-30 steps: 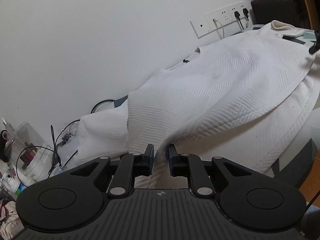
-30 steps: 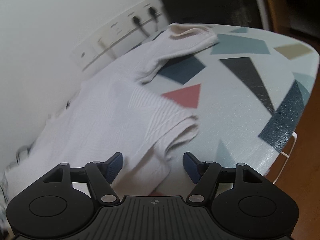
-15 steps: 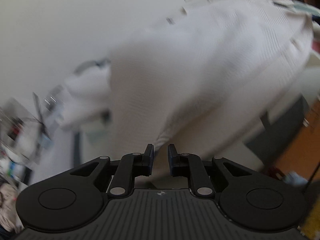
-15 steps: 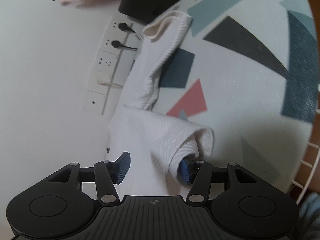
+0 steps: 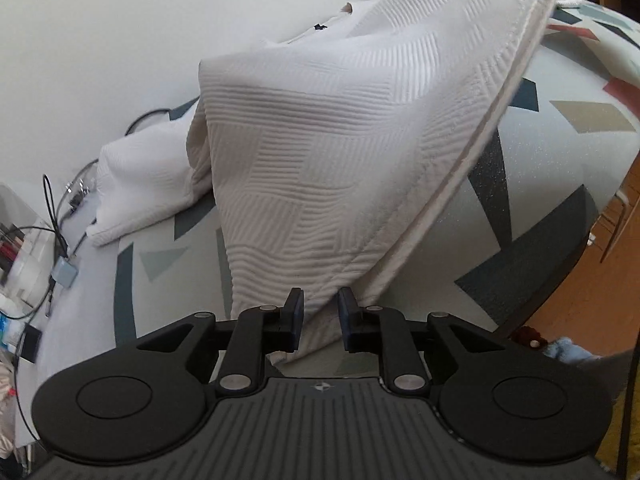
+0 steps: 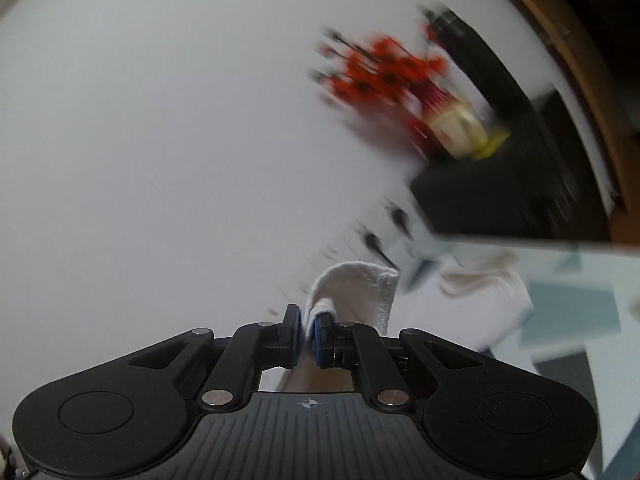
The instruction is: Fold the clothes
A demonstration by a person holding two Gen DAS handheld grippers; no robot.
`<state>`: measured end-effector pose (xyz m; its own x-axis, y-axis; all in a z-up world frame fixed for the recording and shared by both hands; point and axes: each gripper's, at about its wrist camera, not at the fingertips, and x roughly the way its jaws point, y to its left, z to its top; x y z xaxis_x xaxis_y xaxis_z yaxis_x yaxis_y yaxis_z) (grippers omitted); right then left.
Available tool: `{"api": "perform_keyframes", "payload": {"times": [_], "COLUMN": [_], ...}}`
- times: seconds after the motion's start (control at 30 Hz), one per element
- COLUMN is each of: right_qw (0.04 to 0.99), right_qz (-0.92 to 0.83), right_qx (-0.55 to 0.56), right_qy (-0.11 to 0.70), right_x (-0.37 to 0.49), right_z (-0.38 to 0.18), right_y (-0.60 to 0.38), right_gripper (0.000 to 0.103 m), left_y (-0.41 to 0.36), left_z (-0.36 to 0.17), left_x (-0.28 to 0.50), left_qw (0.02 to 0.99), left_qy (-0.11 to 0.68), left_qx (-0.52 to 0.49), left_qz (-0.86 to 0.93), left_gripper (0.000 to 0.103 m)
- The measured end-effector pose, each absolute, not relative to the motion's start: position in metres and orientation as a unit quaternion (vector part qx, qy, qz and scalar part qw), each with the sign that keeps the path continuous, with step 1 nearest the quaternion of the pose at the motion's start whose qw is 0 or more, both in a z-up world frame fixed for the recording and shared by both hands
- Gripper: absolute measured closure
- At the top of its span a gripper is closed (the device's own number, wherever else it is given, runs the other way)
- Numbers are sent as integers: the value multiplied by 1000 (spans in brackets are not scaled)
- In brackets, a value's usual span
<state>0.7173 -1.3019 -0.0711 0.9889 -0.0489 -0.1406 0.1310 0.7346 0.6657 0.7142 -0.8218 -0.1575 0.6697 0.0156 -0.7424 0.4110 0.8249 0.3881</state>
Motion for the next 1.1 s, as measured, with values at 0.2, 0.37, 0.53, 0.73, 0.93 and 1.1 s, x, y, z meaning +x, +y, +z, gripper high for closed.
{"api": "perform_keyframes", "payload": {"times": [0.2,0.37,0.53,0.73,0.93,1.1], "right_qw": [869,802,789,783,778,778], "right_qz": [-120,-185,-180,-163,-160,-159], "right_qx": [453,515,537,545,547,548], "right_qy": [157,240,239,253,263,265], "right_x": [693,671,669,676,685,690], "right_z": [-132,-190,-192,-188,-186,-185], "right_y": [-1322,-1334,-1338,-1322,-1315,-1314], "right_gripper": [96,83,73,71,70,67], "left_y": [-822,-807,-787,-796,-808,-814], "left_z": [-155,-153,-156,-161,-168,-169], "left_x": [707,708,708,699,699,711], "left_qw": [872,872,874,871,856,860], "left_qy": [377,388,399,371,344,331], "left_qx": [290,286,271,316,377,380], "left_qz": [-118,-83,-56,-65,-81,-85], "left_gripper": [83,83,82,78,78,78]}}
